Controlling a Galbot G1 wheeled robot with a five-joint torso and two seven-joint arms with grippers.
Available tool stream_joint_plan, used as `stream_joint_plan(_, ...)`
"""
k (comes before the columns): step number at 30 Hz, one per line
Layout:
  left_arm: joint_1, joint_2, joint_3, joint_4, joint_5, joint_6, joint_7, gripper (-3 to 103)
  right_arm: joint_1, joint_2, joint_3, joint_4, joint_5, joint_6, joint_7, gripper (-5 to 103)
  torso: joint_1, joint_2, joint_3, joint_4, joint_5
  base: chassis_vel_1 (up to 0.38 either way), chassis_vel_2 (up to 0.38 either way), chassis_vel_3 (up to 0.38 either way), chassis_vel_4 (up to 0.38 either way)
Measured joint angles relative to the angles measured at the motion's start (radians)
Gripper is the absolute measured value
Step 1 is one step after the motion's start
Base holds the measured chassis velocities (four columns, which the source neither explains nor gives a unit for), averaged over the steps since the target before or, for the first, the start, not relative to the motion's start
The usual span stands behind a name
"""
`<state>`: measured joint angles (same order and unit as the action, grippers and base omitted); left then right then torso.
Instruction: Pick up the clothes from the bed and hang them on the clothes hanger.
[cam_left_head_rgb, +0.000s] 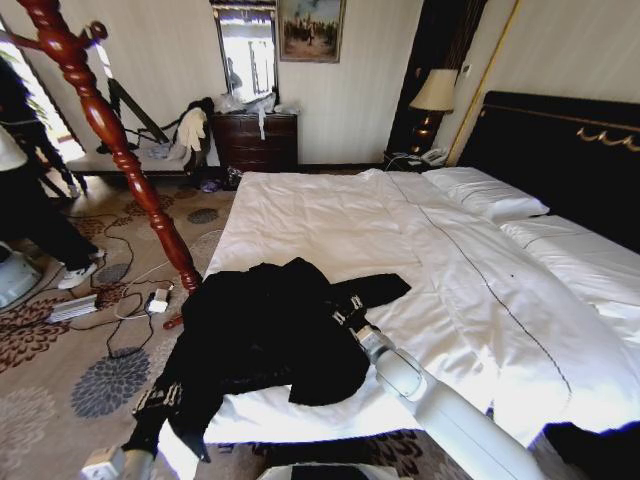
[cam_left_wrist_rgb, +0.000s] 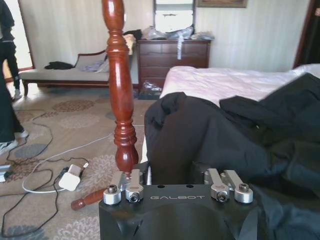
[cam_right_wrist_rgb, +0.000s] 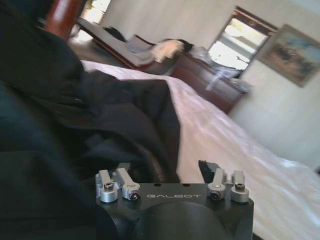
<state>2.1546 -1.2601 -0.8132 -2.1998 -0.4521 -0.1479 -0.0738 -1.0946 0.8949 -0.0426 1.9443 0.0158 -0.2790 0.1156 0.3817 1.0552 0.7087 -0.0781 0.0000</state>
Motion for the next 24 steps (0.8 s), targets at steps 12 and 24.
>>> stream_joint_plan(12, 0.095, -0.040, 0.011, -0.040, 0.111, -0.109, 0.023, 98, 0.033, 0.042, -0.102, 0.036, -0.092, 0.174, -0.074, 100, 0.000, 0.000, 0.000, 0.0004, 0.0000, 0.000, 0.000, 0.000, 0.000)
stream_joint_plan(24, -0.061, 0.011, -0.015, -0.130, 0.026, 0.014, -0.027, 100, 0.424, 0.154, -0.311, -0.220, -0.018, 0.122, -0.057, 100, 0.000, 0.000, 0.000, 0.0003, -0.0004, 0.000, 0.000, 0.000, 0.000)
